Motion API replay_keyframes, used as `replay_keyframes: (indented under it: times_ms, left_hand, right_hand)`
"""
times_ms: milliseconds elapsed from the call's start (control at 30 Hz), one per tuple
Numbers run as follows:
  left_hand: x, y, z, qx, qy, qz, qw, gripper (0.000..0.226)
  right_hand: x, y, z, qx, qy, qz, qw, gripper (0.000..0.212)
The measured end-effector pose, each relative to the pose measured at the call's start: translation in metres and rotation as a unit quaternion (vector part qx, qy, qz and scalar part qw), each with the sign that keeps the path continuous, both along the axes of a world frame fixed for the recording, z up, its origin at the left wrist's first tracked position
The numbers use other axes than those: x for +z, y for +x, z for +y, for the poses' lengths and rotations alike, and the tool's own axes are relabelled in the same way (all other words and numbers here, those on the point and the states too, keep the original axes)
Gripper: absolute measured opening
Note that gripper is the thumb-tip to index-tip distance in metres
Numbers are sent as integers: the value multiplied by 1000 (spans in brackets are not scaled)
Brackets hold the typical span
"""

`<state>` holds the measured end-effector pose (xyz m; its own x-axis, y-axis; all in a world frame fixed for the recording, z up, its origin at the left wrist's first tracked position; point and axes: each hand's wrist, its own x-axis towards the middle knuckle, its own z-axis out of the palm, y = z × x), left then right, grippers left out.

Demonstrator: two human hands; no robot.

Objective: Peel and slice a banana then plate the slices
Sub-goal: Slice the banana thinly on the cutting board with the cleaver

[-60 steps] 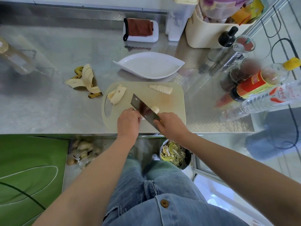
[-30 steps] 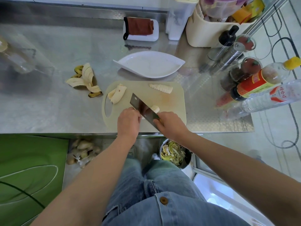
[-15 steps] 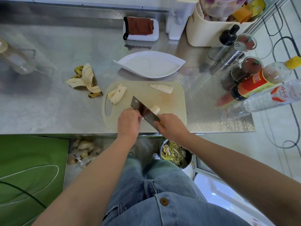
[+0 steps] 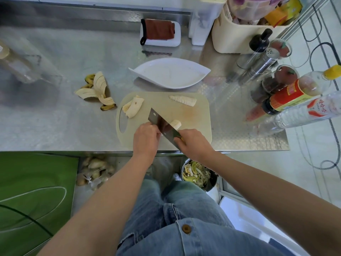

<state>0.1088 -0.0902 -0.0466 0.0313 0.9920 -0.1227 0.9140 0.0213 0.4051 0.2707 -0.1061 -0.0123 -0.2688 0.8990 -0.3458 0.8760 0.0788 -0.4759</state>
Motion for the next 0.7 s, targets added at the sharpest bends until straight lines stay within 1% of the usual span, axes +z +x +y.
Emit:
replay_keyframes:
  times_ms: [133,333,700]
  left_hand:
    - [1,0,0,-10,2,8,1000,11]
    - [0,0,-1,-3,9,8,1000,13]
    - [-2,1,-1,-1,12,21,1000,12]
  right_hand:
    - [0,1,-3,-5,-20,-3,1000,22]
    - [7,1,1,-13,10,15,1000,23]
    - [5,-2,1,-8,4,10,1000,24]
